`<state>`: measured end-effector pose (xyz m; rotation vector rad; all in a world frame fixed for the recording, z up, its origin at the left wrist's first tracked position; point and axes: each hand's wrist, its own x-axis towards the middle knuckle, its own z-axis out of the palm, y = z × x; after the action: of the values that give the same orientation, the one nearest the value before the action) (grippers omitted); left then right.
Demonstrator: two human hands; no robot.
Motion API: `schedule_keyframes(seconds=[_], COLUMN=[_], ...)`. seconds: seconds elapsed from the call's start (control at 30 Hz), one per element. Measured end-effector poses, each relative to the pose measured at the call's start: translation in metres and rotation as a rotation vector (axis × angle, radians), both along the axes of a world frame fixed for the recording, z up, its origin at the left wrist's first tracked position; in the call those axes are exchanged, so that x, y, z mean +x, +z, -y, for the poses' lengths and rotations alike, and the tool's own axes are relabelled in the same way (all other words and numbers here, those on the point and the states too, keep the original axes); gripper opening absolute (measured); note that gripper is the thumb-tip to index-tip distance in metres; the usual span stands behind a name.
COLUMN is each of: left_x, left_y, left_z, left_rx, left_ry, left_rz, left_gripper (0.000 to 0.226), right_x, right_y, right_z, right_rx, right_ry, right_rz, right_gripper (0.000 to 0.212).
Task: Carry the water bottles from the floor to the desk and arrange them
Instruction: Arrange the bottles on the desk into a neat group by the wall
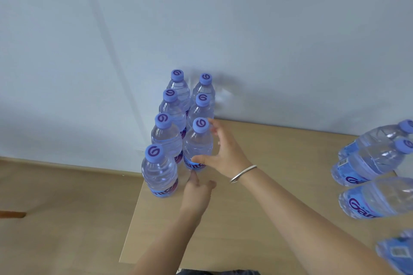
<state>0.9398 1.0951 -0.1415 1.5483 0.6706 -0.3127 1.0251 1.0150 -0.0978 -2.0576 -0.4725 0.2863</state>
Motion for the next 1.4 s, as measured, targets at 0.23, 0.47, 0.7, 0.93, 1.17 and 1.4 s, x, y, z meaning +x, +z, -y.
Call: schedule_keyframes(seconds=[0.23, 0.47, 0.7, 0.93, 1.17, 1.4], left_x=[0.009, 0.022, 0.03, 0.035, 0.036, 0.04], left_y=[0.012, 0.028, 0.038, 0.039, 0.038, 0.033], left_z=[0.055, 0.136, 0.195, 0.223, 0.237, 0.221], left_rx=[0.027, 0.025, 0.049, 0.084, 0.108, 0.119], left_ry=[-0.116, -0.433, -0.628, -0.714, -0.768, -0.814], left_rz=[-0.042, 0.028, 0.084, 0.081, 0.103, 0.208], left_gripper=[0.059, 0.07, 0.073, 0.07, 0.071, 0.089], right_x=[-0.011, -0.02, -0.037, -0.036, -0.037, -0.033], right_y=[0.024, 0.043, 0.034, 0.008, 0.0, 0.026], right_z=[0.079, 0.221, 0.281, 0.296, 0.303, 0.291], right_rx=[0.101, 0.1, 0.002, 0.076, 0.198, 0.226], right_ry=[-0.393, -1.036, -1.317, -1.397, -1.28, -1.201], right_rz=[0.219, 0.578, 0.641, 0.276, 0.147, 0.193], right_gripper=[0.052, 0.038, 0.049, 0.056, 0.029, 0.027])
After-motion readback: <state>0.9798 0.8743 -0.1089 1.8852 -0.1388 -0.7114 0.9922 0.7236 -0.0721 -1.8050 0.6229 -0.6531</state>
